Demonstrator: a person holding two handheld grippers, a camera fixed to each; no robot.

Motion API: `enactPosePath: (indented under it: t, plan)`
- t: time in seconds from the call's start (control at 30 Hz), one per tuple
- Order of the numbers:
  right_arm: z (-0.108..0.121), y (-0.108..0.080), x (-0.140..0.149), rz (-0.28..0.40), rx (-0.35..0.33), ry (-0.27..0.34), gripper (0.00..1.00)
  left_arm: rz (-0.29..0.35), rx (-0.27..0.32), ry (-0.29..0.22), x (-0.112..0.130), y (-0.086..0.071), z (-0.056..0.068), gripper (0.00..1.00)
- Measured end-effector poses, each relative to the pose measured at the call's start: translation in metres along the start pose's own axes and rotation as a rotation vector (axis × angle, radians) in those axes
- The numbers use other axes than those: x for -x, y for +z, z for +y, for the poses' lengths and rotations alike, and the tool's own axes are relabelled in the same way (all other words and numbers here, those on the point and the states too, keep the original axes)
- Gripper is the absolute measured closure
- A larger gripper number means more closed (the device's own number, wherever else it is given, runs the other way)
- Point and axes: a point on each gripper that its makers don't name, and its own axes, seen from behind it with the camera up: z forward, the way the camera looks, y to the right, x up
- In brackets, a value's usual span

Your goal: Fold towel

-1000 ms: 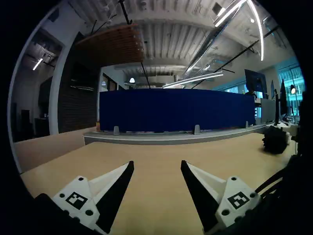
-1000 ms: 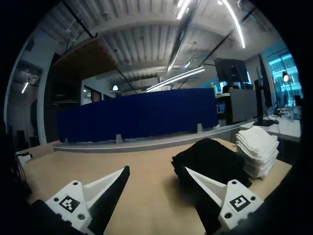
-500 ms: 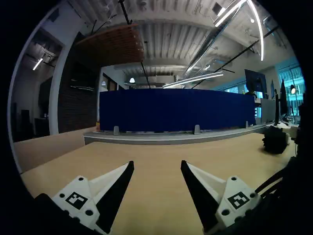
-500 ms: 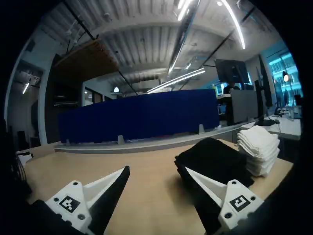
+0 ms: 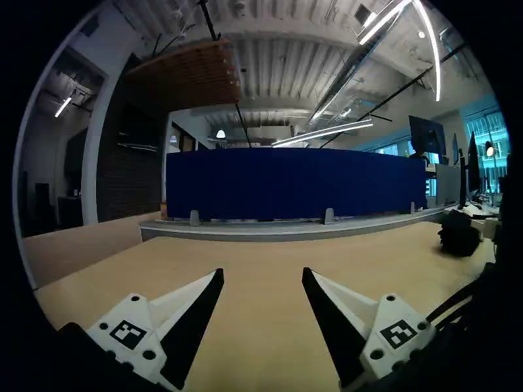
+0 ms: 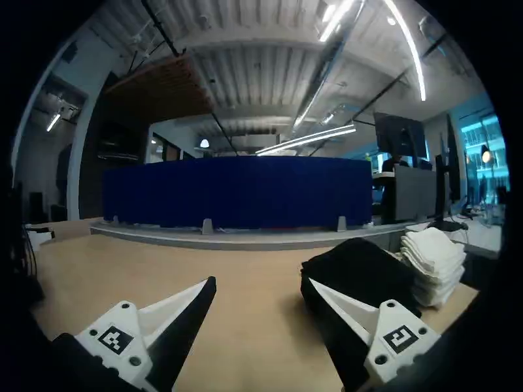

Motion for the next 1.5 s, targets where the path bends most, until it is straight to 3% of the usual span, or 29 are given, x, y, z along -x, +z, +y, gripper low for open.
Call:
enactPosePath:
  t: [1.5]
  plan:
    - [0.0008, -0.0063, 0.0004, -0.001, 0.014, -0.005, 0.00, 0.000, 0.000, 0.000, -0.0017, -0.0011, -0.0007, 0.11]
